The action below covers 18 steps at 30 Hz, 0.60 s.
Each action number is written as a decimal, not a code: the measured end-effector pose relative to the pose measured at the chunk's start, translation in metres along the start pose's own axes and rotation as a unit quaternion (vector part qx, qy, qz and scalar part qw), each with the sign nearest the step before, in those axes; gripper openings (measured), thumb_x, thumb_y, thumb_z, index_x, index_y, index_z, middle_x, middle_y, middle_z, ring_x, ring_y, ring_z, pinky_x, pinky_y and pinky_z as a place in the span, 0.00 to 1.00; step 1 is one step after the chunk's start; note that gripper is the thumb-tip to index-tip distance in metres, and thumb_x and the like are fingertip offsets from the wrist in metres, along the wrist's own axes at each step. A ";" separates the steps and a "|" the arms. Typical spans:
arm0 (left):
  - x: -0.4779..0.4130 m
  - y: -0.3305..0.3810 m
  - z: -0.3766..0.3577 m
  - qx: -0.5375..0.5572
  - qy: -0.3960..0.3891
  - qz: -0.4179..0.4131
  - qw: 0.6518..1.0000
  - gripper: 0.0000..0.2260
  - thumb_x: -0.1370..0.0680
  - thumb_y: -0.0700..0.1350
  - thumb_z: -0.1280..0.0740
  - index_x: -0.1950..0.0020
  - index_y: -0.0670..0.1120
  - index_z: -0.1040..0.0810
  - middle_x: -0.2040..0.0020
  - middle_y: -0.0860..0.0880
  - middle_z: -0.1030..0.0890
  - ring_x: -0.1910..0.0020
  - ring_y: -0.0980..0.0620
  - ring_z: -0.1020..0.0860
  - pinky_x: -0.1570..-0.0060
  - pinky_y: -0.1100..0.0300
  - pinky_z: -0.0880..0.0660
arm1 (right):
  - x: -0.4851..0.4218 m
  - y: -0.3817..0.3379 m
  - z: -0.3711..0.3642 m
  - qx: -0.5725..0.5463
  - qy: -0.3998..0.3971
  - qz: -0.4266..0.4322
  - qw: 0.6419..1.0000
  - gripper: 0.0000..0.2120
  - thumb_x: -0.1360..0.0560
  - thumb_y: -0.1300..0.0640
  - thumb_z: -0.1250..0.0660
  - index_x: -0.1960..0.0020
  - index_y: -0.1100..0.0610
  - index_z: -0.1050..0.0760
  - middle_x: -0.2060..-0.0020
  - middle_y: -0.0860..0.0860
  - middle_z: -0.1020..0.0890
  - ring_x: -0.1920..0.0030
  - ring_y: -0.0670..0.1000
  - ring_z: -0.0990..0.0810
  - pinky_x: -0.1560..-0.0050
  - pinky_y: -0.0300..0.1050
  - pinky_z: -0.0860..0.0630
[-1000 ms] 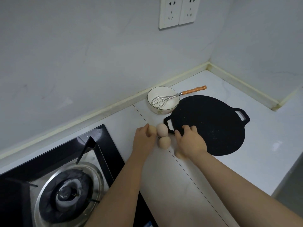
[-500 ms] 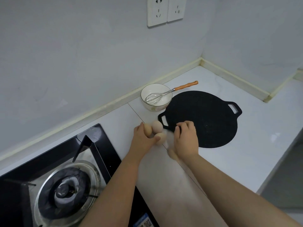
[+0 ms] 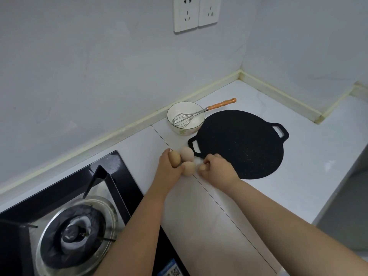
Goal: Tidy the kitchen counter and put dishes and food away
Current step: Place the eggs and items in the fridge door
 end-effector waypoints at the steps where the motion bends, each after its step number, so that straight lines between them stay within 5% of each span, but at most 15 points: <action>1: -0.001 0.001 0.000 0.002 0.006 -0.004 1.000 0.32 0.29 0.41 0.28 0.28 0.47 0.37 0.35 0.49 0.33 0.36 0.46 0.29 0.39 0.42 0.27 | -0.005 0.000 0.000 -0.014 0.004 -0.010 1.000 0.12 0.24 0.52 0.40 0.46 0.58 0.27 0.51 0.54 0.28 0.52 0.59 0.24 0.53 0.47 0.28; 3: -0.002 0.000 -0.002 0.003 0.001 -0.004 1.000 0.26 0.29 0.41 0.28 0.33 0.50 0.33 0.40 0.50 0.32 0.39 0.47 0.29 0.41 0.42 0.26 | -0.012 0.000 0.000 -0.040 0.012 -0.028 0.999 0.13 0.23 0.52 0.41 0.44 0.57 0.27 0.48 0.55 0.27 0.52 0.59 0.24 0.51 0.49 0.27; 8: -0.003 -0.001 -0.008 -0.012 -0.051 0.007 0.999 0.45 0.29 0.46 0.26 0.22 0.47 0.53 0.25 0.49 0.45 0.28 0.49 0.38 0.35 0.46 0.30 | -0.015 0.000 -0.003 -0.091 0.042 -0.034 0.994 0.14 0.23 0.51 0.40 0.40 0.56 0.28 0.46 0.54 0.28 0.52 0.55 0.24 0.53 0.45 0.30; 18: -0.001 0.004 -0.003 -0.009 -0.046 -0.001 0.999 0.45 0.29 0.47 0.27 0.22 0.48 0.54 0.25 0.51 0.43 0.30 0.51 0.36 0.38 0.44 0.28 | -0.015 0.002 -0.008 -0.114 0.036 -0.037 0.992 0.18 0.24 0.51 0.38 0.36 0.55 0.31 0.43 0.53 0.28 0.48 0.55 0.24 0.49 0.48 0.27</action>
Point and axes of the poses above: each hand's wrist, its own x-axis away from the middle knuckle, its own z-axis out of the back of the hand, y = z × x, the point moved 7 cm from there along -x, towards the middle knuckle
